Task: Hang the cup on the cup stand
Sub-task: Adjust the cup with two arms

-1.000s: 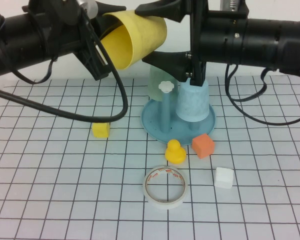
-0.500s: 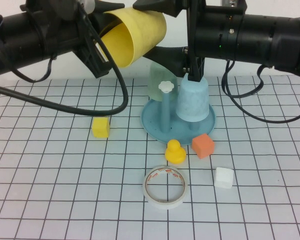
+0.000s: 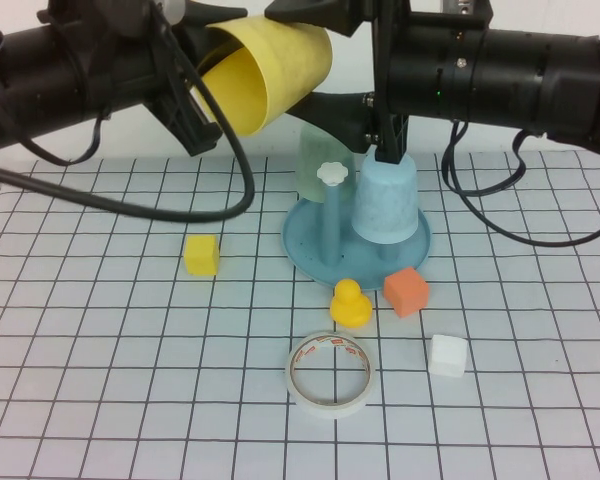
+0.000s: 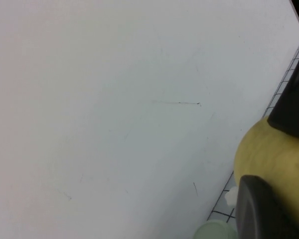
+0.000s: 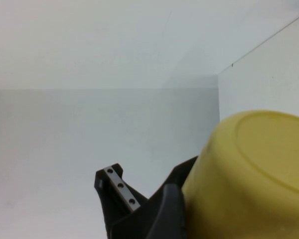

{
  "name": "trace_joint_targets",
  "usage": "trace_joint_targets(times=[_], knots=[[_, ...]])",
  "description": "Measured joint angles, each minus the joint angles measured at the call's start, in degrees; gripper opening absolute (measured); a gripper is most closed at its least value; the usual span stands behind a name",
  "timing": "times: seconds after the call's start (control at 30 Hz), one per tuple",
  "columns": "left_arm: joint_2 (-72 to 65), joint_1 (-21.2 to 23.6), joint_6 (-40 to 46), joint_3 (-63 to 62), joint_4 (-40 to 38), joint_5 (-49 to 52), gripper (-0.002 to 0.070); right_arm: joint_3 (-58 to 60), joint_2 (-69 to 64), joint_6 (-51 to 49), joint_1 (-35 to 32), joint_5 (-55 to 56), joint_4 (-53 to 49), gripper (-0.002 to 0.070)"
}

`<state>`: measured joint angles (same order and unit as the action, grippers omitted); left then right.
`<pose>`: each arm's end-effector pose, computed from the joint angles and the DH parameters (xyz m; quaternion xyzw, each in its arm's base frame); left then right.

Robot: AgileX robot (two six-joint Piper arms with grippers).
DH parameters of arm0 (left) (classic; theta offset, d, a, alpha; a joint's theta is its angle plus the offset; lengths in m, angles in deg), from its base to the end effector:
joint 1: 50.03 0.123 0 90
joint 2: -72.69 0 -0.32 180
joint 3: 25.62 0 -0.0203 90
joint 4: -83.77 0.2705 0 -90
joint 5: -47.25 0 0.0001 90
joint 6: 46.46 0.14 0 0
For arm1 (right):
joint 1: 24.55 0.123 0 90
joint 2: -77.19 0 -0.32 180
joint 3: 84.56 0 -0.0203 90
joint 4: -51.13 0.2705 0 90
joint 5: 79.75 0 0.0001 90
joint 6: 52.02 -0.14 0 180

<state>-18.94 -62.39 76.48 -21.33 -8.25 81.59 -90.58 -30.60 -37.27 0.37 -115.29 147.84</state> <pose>0.3694 -0.1618 0.4260 0.4427 0.5802 -0.1118 0.6744 0.4013 0.2757 0.3785 0.1740 0.7207 0.6449 0.1854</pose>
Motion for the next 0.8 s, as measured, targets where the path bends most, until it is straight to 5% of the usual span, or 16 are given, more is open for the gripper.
trace_joint_targets(times=[0.2,0.47,0.8], knots=[[0.00,0.00,-6.80,0.00,0.35,-1.00,0.0095,-0.03,0.00,2.79,0.00,0.21,0.28,0.0601],[2.24,0.00,-14.34,0.00,3.31,-0.84,0.0536,-0.26,0.00,12.67,0.00,1.02,1.13,0.0601],[10.60,0.00,-40.58,0.12,24.60,8.40,0.0582,-0.38,1.00,40.17,-3.76,6.36,1.35,0.0594]])
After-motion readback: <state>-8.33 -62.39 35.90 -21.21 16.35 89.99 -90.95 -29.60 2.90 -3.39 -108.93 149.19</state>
